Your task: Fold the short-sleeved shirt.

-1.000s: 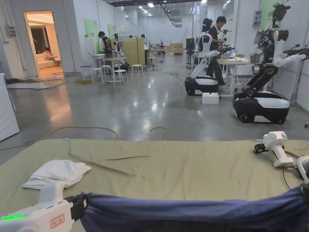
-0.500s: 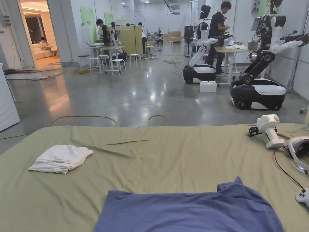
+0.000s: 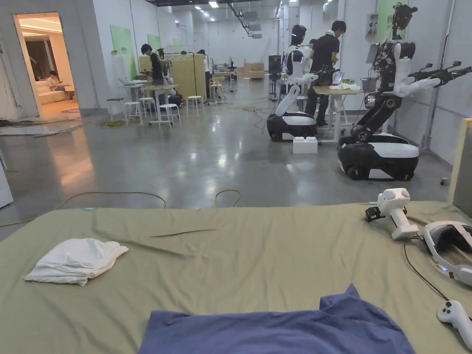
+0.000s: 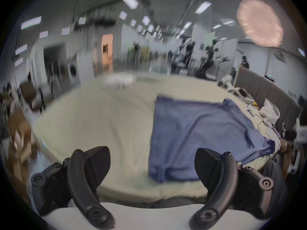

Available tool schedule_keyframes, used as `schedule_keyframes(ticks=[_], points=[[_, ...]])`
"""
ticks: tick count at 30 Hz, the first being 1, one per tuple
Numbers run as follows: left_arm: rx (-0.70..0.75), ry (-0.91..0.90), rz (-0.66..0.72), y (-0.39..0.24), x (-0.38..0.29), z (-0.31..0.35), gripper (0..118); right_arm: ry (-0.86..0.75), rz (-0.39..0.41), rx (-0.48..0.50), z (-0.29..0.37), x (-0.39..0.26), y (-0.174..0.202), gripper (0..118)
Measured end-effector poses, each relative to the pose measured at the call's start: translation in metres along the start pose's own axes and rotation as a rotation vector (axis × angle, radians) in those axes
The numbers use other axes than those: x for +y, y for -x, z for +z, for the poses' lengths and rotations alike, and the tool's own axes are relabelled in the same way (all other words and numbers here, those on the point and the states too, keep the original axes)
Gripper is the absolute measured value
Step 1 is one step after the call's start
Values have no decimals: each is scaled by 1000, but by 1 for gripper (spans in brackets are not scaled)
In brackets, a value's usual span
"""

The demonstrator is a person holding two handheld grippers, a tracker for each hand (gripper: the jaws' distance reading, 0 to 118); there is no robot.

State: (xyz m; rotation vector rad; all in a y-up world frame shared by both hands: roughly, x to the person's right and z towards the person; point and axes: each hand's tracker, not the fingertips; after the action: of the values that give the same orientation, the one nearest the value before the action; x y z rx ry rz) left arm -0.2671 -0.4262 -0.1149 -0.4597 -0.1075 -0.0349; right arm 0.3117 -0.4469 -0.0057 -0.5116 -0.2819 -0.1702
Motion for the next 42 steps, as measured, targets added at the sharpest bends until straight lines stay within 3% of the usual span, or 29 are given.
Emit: schedule_keyframes(ticks=[4,7,9,10,12,13,14,16,17,28,37,38,39,40,41,42], points=[[-16,-278,-52,-35,47,63,107,-232,21,76,48,36,40,94],[-9,-393,-90,-59,68,93,107,-313,28,123,70,55,65,93],[-20,-416,-88,-69,77,103,106,-324,43,195,80,67,77,85],[-10,-420,-88,-74,81,106,106,-330,54,225,84,71,81,77],[-1,-427,-96,-82,86,112,103,-334,91,222,88,76,90,44],[-13,-428,-100,-81,88,112,97,-340,110,218,91,78,94,19],[-23,-428,-100,-82,88,114,75,-351,129,220,93,79,97,0],[-37,-420,-103,-84,89,115,4,-385,140,174,94,77,103,0],[-28,-417,-105,-83,87,113,0,-370,144,194,94,78,102,0],[-23,-367,-42,-57,87,110,0,-355,137,189,95,76,99,0],[-21,-183,19,-28,62,78,0,-276,160,198,87,62,99,0],[-18,-159,32,-24,57,71,5,-263,160,201,86,60,99,0],[-17,-141,43,-19,51,64,18,-252,157,202,84,58,98,0],[-15,-122,54,-15,46,55,41,-244,154,201,83,57,98,0],[-14,-76,70,-10,39,44,76,-232,149,201,81,55,97,0],[-26,-22,83,-4,33,28,93,-217,142,203,79,54,96,0]])
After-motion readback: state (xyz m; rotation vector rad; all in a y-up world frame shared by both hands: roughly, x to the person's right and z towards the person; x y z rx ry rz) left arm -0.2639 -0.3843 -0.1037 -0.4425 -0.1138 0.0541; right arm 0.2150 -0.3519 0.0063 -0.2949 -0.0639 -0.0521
